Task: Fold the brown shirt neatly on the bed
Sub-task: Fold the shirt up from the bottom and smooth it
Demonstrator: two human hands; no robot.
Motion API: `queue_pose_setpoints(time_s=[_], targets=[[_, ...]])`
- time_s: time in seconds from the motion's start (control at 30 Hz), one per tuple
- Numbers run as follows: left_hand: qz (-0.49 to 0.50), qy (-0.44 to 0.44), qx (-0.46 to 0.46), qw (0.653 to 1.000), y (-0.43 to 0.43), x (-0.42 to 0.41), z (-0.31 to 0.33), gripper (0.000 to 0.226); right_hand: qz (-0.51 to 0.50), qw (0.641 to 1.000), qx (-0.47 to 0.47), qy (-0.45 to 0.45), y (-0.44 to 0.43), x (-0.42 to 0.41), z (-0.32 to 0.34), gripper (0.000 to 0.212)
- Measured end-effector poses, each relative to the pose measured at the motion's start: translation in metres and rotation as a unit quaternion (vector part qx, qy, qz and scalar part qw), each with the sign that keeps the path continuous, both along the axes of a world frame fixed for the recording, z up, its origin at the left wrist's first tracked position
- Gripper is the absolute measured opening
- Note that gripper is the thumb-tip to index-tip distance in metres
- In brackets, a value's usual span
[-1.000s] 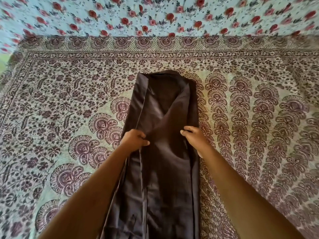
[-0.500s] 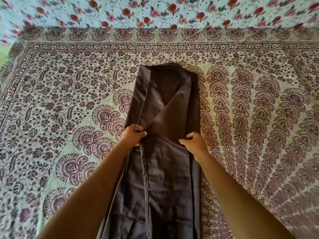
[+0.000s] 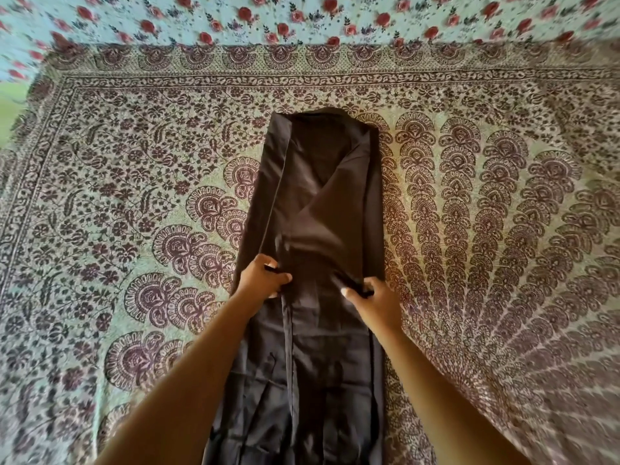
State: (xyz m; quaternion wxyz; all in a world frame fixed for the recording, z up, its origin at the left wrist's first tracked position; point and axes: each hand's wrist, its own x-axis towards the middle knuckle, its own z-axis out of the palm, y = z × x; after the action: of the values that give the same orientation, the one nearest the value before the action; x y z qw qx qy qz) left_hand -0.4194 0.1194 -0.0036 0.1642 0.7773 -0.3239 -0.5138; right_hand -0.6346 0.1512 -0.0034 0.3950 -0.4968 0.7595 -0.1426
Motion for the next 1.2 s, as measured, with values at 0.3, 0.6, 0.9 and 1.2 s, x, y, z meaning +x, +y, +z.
queue_pose_setpoints(time_s=[0.3, 0.6, 0.9, 1.2], targets=[[-0.037, -0.035, 0.014, 0.999, 0.089, -0.009, 0.0, 0.015, -0.044, 0.999, 0.017, -0.023, 0.058, -0.004, 0.006, 0.019], [-0.198, -0.017, 0.105, 0.974, 0.166, -0.018, 0.004, 0.031, 0.031, 0.993, 0.117, 0.013, 0.155, -0.011, 0.012, 0.03], [-0.124, 0.044, 0.08, 0.988, 0.224, -0.022, 0.019, 0.033, -0.115, 0.98, 0.079, -0.139, 0.226, -0.009, 0.012, 0.017], [-0.097, 0.081, 0.075, 0.989, 0.279, -0.026, 0.009, 0.051, -0.06, 0.981, 0.161, -0.085, 0.283, -0.001, 0.009, 0.035]])
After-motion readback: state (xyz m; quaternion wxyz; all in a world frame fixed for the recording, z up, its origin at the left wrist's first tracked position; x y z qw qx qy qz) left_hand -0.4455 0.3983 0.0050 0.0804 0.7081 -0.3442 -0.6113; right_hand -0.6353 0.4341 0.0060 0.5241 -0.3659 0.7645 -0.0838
